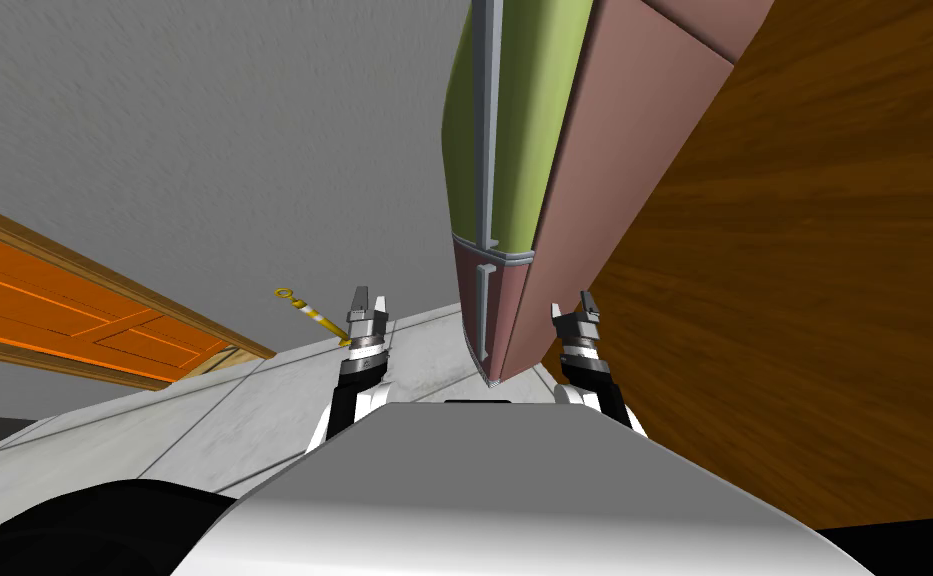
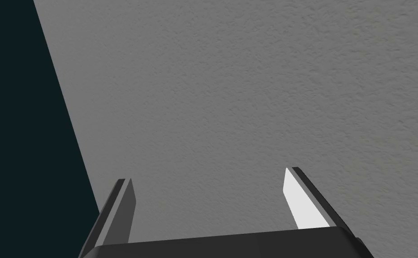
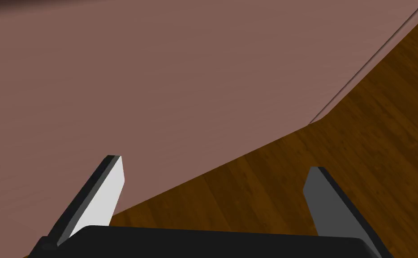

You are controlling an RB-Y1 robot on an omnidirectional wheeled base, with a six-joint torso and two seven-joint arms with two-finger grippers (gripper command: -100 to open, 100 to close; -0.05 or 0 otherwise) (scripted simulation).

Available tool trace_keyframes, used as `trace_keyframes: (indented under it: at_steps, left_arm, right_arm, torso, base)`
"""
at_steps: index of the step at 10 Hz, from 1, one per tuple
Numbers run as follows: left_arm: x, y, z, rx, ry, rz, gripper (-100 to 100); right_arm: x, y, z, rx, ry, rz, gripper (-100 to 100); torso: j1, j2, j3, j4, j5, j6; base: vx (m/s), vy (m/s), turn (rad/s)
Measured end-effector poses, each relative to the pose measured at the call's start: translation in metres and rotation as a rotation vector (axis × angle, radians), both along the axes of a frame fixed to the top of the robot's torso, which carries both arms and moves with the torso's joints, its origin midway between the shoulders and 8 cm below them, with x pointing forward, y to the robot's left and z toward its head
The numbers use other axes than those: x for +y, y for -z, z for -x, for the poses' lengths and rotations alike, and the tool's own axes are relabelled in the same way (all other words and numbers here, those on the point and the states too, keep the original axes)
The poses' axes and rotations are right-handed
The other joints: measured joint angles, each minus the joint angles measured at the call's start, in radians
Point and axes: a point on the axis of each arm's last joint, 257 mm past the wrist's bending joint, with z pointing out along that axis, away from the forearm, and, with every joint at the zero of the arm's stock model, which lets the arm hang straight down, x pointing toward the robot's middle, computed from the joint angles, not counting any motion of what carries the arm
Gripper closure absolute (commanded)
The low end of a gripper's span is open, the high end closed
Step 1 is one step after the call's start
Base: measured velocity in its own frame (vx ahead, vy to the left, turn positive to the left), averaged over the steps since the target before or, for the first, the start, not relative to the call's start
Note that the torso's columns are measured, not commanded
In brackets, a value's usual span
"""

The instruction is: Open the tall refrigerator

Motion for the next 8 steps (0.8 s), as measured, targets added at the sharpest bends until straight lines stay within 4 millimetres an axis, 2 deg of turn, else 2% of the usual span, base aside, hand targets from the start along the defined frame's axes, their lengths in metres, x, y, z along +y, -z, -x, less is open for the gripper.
trace_keyframes:
  at_steps: [2, 8]
  left_arm:
    - [0.0000, 0.0000, 0.0000, 0.000, 0.000, 0.000, 0]
    - [0.0000, -0.0002, 0.0001, 0.000, 0.000, 0.000, 0]
  right_arm:
    - [0.0000, 0.0000, 0.0000, 0.000, 0.000, 0.000, 0]
    - [0.0000, -0.0002, 0.0000, 0.000, 0.000, 0.000, 0]
  torso:
    - [0.000, 0.104, -0.209, 0.105, 0.000, 0.000]
    - [0.000, 0.544, -1.087, 0.544, 0.000, 0.000]
  base:
    - [0.000, 0.000, 0.000]
    - [0.000, 0.000, 0.000]
